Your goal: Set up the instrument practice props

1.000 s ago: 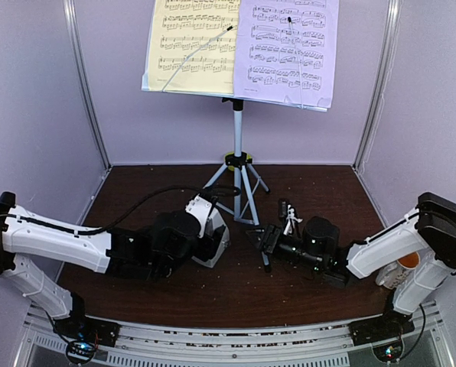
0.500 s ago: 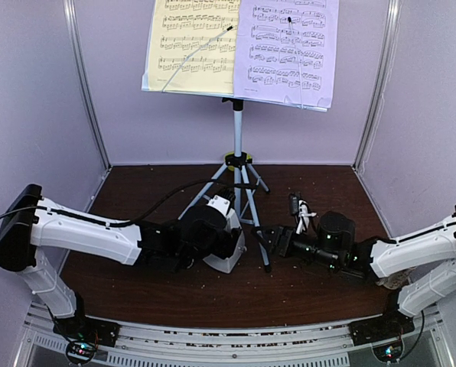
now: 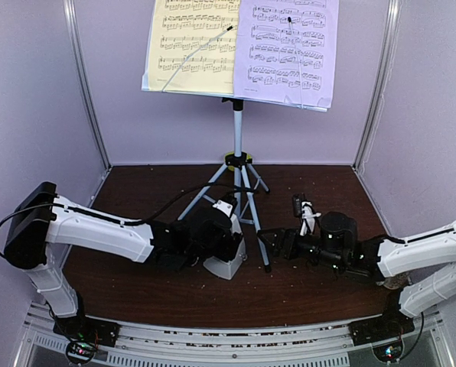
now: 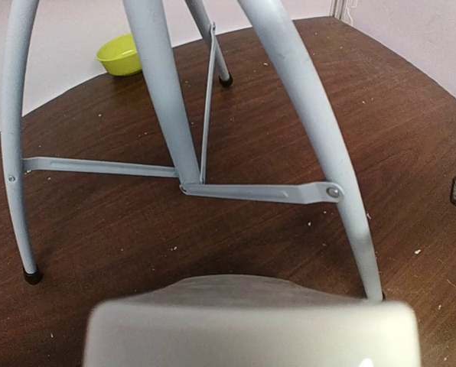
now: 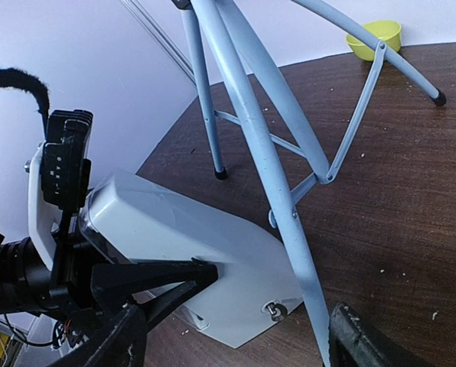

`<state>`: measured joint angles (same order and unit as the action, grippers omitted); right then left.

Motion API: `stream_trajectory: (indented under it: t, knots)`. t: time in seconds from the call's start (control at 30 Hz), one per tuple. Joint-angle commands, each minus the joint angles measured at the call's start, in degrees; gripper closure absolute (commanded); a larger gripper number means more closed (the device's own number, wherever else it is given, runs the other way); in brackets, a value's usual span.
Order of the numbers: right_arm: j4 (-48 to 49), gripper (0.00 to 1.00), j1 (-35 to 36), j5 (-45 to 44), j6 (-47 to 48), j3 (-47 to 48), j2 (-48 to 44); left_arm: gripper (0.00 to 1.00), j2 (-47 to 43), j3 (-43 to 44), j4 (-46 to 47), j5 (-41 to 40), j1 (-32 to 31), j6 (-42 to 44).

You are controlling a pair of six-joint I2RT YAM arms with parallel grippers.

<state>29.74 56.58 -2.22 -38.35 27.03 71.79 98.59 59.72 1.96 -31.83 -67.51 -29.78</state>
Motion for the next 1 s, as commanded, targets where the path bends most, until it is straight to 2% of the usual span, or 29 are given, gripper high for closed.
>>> stream_trajectory:
  t: [0.0, 0.07, 0.23, 0.27, 0.3, 0.37, 0.5, 0.63, 0.97]
  knots:
    - [-2.65, 0.15, -0.62, -2.59, 2.13, 0.57, -2.20, 0.52, -0.71, 3.17, 4.72, 2.23, 0.26, -0.59]
    - [-2.94, 0.13, -0.68, -2.54, 2.39, 1.01, -2.44, 0.40, -1.11, 3.18, 4.60, 2.68, 0.25, -0.42]
    - [-4.98, 0.04, -0.86, -1.86, 4.36, 3.93, -2.21, 0.25, -3.72, 2.23, 4.18, 3.84, 0.27, 0.75]
    - [-5.40, 0.03, -0.93, -1.71, 4.86, 4.57, -2.08, 0.21, -4.55, 1.52, 4.58, 4.21, 0.25, 1.22]
    - [-5.81, 0.02, -0.90, -1.58, 5.39, 5.32, -1.96, 0.12, -5.44, 0.56, 4.90, 4.34, 0.22, 1.48]
    - [-6.85, 0.02, -0.97, -1.34, 6.60, 6.67, -1.68, 0.08, -7.25, -0.81, 5.29, 4.31, 0.27, 1.92]
    - [-8.70, 0.01, -1.29, -1.33, 8.37, 9.34, -1.23, 0.08, -11.56, -4.86, 6.66, 3.87, 0.29, 2.36]
    - [-10.52, 0.02, -1.95, -0.05, 9.93, 12.49, 0.15, 0.14, -15.60, -9.11, 8.64, 4.76, 0.27, 2.50]
    - [-11.41, 0.05, -2.33, 5.27, 9.95, 19.14, 6.08, 0.24, -15.89, -9.45, 7.98, 4.63, 0.26, 2.01]
